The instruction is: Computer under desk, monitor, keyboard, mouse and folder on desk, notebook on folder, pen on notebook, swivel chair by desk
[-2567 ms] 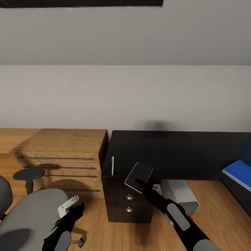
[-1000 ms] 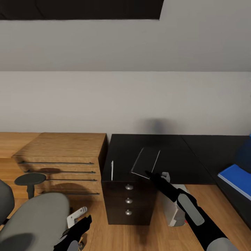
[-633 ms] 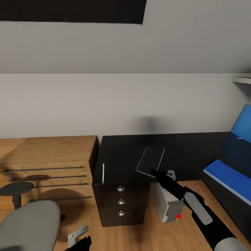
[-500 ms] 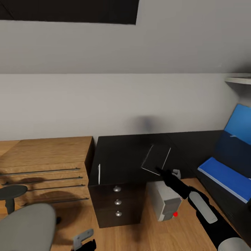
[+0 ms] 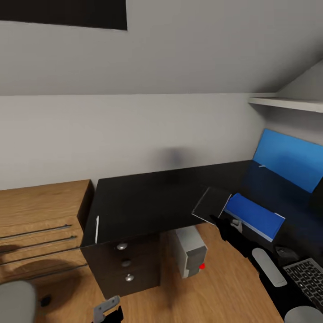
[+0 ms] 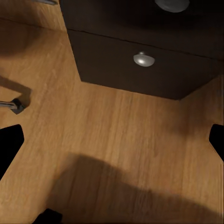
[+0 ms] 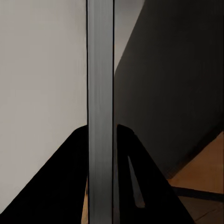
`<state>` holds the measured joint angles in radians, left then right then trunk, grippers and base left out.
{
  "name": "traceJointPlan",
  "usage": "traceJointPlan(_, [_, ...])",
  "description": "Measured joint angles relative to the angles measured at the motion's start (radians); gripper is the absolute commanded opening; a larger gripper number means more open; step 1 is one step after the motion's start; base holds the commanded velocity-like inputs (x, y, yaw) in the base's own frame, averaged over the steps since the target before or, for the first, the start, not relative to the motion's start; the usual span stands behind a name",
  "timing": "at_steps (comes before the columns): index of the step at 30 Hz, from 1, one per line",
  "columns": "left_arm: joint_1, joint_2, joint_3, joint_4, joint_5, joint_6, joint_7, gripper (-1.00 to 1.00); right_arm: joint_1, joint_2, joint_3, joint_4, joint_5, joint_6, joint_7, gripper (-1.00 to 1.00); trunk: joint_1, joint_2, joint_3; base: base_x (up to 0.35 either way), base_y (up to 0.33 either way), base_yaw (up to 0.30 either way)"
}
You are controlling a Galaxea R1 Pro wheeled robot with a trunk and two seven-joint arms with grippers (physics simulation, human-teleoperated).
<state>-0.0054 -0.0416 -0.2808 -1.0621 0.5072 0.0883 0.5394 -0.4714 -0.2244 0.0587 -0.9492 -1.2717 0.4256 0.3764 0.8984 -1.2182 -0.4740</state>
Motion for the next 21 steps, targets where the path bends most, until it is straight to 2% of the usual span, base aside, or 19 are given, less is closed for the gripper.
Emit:
traceJointPlan(4, [0.0, -0.001, 0.0, 0.002, 0.001, -0.003, -0.001, 1.0, 0.0, 0.0, -0.013, 0.008, -0.001, 0.008, 0.001, -1.0, 0.0, 0.0, -0.001, 0.0, -0.176, -0.289])
traceJointPlan(12, [0.0, -0.002, -0.001, 0.003, 0.002, -0.005, 0.0, 1.0, 0.0, 0.001, -0.038, 0.013, 0.001, 0.018, 0.003, -1.0, 0.0, 0.0, -0.004, 0.0, -0.022, -0.282])
traceJointPlan(21, [0.0, -0.003, -0.001, 0.002, 0.002, -0.005, 0.0, 1.0, 0.0, 0.004, -0.038, 0.015, 0.0, 0.013, 0.012, -1.0, 0.0, 0.0, -0.005, 0.0, -0.001, -0.062])
